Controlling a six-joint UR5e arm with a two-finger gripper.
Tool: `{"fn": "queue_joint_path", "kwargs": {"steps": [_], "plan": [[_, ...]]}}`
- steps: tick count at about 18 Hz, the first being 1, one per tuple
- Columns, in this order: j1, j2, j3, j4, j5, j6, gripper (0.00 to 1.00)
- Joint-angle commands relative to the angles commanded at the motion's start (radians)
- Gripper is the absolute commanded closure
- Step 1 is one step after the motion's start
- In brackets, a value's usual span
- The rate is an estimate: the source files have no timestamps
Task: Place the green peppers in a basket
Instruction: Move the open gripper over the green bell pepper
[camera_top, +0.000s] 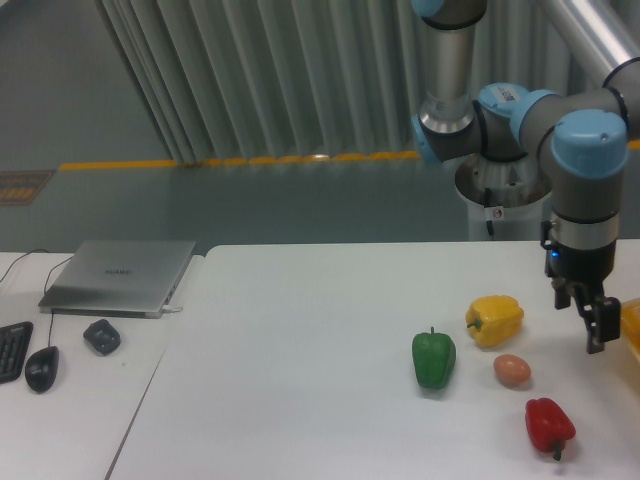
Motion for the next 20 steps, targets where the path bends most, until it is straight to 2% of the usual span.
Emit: {"fn": "queue_joint_path", "kwargs": {"steps": [5,7,9,11,12,15,20], "plan": [[-0.048,0.003,-0.011,0.0,0.006,-0.064,0.0],[-0.069,0.006,-0.035,0.008,-0.001,-0.123,0.0],[-0.084,0.008,-0.069,0.081,-0.02,-0.201,0.0],[-0.094,0.031,-0.135,0.145,-0.061,-0.253,0.0],[-0.104,0.041,-0.15,0.156,-0.054,-0.262,0.0],[-0.115,0.041,-0.153,0.152,-0.037,-0.276,0.0],[-0.15,0.034,-0.146,0.156,-0.043,-0.48,0.0]]}}
